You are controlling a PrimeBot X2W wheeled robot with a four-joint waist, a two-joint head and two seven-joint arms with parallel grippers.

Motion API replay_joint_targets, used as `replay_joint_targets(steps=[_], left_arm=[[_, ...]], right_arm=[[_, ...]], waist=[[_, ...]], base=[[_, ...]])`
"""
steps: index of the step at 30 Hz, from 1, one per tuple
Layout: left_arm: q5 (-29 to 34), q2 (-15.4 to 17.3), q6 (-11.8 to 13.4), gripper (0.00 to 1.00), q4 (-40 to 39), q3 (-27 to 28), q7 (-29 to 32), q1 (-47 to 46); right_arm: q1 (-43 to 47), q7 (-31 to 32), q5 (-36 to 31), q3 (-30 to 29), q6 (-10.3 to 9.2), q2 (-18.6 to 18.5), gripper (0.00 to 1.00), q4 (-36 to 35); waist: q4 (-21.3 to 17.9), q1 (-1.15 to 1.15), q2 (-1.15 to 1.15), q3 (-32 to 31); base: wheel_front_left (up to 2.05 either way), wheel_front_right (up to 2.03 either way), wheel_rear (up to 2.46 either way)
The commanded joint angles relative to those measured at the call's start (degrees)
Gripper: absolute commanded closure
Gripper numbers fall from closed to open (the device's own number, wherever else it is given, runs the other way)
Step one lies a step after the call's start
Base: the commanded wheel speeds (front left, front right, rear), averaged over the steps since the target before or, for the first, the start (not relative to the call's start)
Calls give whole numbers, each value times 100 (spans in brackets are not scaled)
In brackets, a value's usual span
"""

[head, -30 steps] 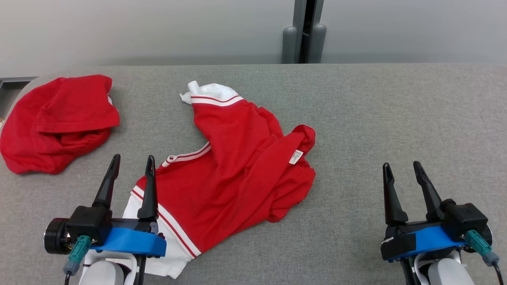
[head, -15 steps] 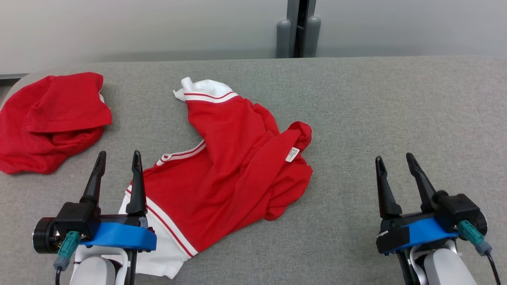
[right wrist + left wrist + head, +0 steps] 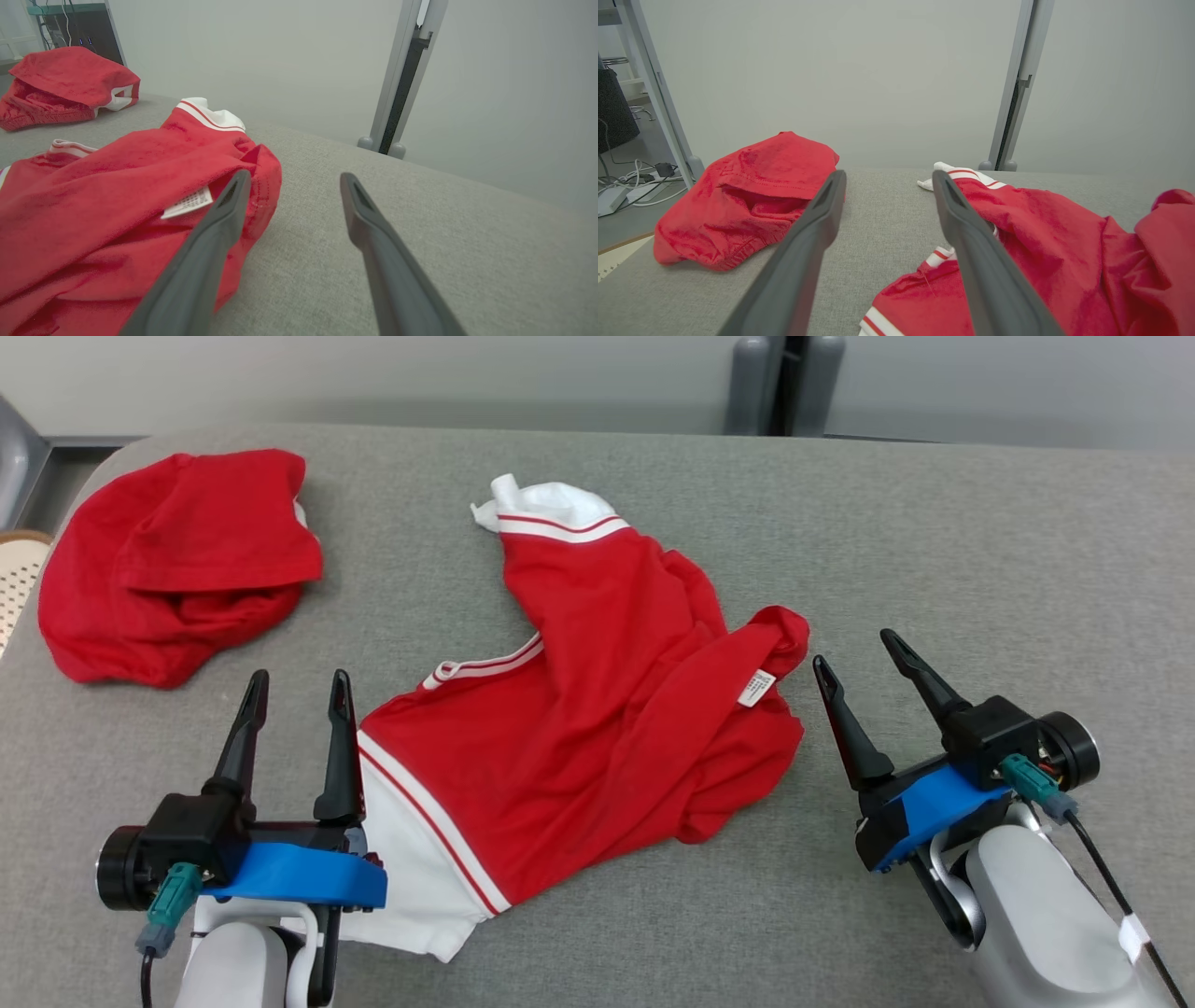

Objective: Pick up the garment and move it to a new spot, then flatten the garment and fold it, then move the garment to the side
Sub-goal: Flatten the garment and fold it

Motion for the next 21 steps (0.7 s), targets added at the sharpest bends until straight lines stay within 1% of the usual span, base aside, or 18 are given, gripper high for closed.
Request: replay_joint_targets(steps=[1, 5, 10, 15, 16, 17, 21], left_arm=[[-39, 12, 32, 0, -13, -21, -27, -53], [-177, 12, 92, 0, -20, -132, -26, -104], [-319, 11, 171, 0, -33, -330, -26, -166], [-411, 10, 235, 0, -51, -478, -26, -195], [-420, 11, 248, 0, -52, -504, -26, -189], [-433, 11, 261, 0, -53, -519, -26, -186], [-444, 10, 296, 0, -57, -528, -26, -123]], right_arm=[[-123, -1, 36, 60, -4, -42, 0, 76], [-367, -1, 103, 304, -4, -142, 0, 515], [-605, -1, 213, 452, -4, -225, 0, 1035], [-840, 0, 416, 688, -4, -225, 0, 1531], [-878, -2, 475, 746, -4, -214, 73, 1608], [-955, -1, 524, 779, -4, -219, 100, 1659], [-1047, -1, 688, 811, -4, -277, 100, 1622]], waist=[[127, 0, 0, 102], [324, 0, 0, 193], [574, 0, 0, 259], [732, 0, 0, 281], [750, 0, 0, 283], [764, 0, 0, 285], [757, 0, 0, 275]], base=[[0, 0, 0], [0, 0, 0], [0, 0, 0], [0, 0, 0], [0, 0, 0], [0, 0, 0], [0, 0, 0]])
